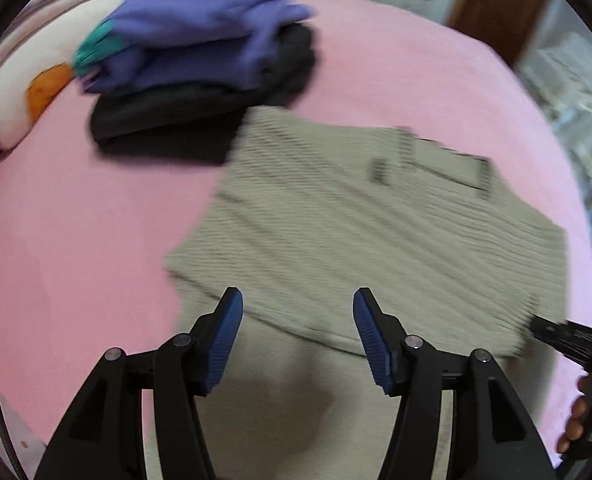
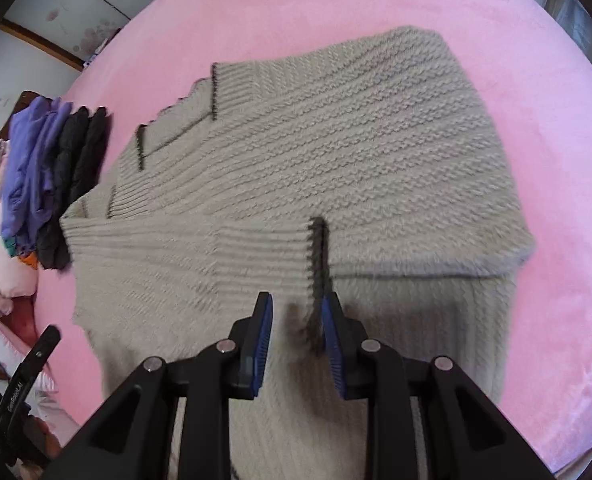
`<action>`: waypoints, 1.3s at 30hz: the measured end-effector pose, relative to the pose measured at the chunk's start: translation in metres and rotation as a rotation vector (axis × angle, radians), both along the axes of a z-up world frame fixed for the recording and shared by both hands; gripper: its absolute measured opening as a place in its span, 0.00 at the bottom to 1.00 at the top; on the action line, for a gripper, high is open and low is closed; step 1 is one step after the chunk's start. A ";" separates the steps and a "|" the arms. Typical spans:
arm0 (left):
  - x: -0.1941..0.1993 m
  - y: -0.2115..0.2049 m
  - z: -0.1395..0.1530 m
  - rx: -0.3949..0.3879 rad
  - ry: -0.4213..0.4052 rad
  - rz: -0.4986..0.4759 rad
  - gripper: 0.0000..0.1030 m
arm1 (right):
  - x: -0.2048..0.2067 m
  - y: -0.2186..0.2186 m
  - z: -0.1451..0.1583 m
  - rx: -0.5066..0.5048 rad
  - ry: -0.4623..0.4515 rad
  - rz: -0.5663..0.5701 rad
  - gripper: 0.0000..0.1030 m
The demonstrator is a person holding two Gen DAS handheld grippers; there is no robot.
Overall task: Fold large clothes
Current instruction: 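Grasp the folded cuff with the right tool, straighten it, then release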
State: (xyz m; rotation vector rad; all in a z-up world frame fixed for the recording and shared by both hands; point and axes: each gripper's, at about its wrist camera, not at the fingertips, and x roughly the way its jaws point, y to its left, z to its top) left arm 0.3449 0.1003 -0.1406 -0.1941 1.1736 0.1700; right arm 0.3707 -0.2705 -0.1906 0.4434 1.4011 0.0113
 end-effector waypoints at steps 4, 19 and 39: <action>0.008 0.036 -0.015 0.012 0.028 0.079 0.55 | 0.008 0.000 -0.025 0.005 0.052 -0.016 0.25; 0.060 0.027 -0.036 0.043 0.010 0.036 0.55 | 0.021 0.018 0.064 -0.120 -0.260 0.119 0.07; 0.106 0.011 -0.066 0.154 0.010 -0.027 0.60 | 0.080 -0.002 0.011 -0.279 -0.154 -0.040 0.17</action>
